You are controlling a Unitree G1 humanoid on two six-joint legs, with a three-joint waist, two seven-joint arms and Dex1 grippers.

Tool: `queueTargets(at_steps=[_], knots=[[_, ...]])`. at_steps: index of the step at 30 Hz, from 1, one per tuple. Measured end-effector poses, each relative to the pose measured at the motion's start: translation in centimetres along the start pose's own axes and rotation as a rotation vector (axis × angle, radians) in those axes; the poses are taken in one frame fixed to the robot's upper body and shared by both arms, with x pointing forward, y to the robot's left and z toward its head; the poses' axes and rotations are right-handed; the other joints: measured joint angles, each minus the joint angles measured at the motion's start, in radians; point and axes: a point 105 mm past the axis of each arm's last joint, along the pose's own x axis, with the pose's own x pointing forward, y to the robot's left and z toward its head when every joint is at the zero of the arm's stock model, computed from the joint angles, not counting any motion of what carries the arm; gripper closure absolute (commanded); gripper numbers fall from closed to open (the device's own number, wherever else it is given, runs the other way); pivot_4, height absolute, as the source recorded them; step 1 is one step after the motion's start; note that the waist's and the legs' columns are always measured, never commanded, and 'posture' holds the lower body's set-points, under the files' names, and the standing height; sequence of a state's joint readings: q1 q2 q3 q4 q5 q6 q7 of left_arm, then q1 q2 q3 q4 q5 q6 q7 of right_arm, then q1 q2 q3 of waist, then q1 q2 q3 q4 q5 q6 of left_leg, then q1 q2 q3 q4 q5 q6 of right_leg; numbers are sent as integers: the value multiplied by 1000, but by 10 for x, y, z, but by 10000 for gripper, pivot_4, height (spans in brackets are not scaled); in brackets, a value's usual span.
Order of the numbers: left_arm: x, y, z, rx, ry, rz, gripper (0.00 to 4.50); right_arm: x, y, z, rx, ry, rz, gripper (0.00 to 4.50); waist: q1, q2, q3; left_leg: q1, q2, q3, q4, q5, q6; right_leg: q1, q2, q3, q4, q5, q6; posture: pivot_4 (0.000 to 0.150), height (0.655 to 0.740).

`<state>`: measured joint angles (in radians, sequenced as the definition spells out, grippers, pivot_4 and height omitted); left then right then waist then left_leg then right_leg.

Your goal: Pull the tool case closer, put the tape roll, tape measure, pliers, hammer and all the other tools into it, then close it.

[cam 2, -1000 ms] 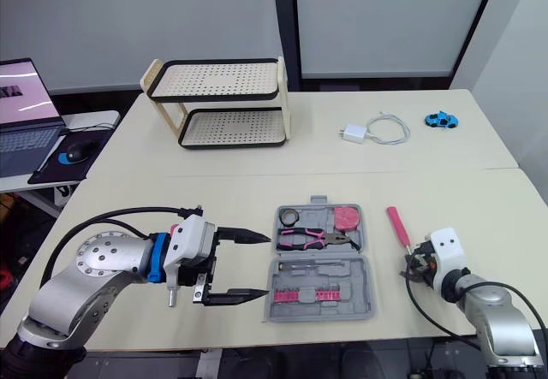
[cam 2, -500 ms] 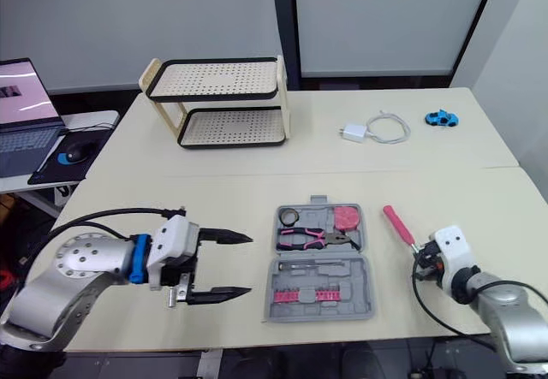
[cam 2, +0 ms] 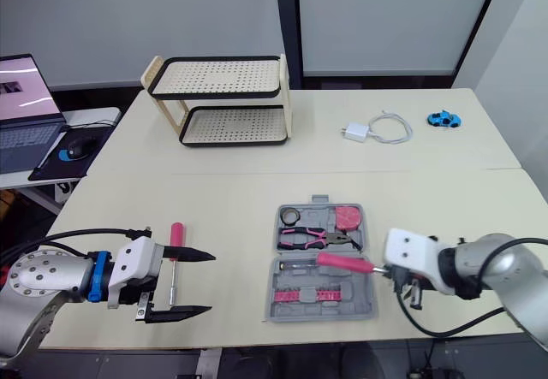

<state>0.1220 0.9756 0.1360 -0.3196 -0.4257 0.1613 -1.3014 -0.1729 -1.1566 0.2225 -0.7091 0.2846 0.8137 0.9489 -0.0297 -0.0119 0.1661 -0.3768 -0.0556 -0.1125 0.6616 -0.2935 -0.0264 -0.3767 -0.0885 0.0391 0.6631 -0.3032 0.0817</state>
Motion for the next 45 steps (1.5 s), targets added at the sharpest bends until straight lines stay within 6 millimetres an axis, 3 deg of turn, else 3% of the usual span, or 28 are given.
queueTargets(at_steps=[11, 22, 45], knots=[[10, -9, 6, 55, -14, -65, 0, 45, -1, 28, -157, -13, 108, 43731, 0, 0, 0, -7, 0, 0, 0, 0, -1, -9, 0, 1, 2, 0, 0, 1500, 7400], [12, -11, 6, 54, -26, -71, 0, 71, -2, 34, -207, -21, 124, 43731, 0, 0, 0, -6, 0, 0, 1, 0, -1, -10, 0, 1, 3, 0, 0, 1500, 7400], [17, -8, 13, 70, -39, -57, 0, 86, -1, 28, -200, -21, 135, 43731, -2, 0, 0, -6, 0, 0, 1, 0, -1, -11, 1, 1, 5, 0, 0, 1500, 7400]])
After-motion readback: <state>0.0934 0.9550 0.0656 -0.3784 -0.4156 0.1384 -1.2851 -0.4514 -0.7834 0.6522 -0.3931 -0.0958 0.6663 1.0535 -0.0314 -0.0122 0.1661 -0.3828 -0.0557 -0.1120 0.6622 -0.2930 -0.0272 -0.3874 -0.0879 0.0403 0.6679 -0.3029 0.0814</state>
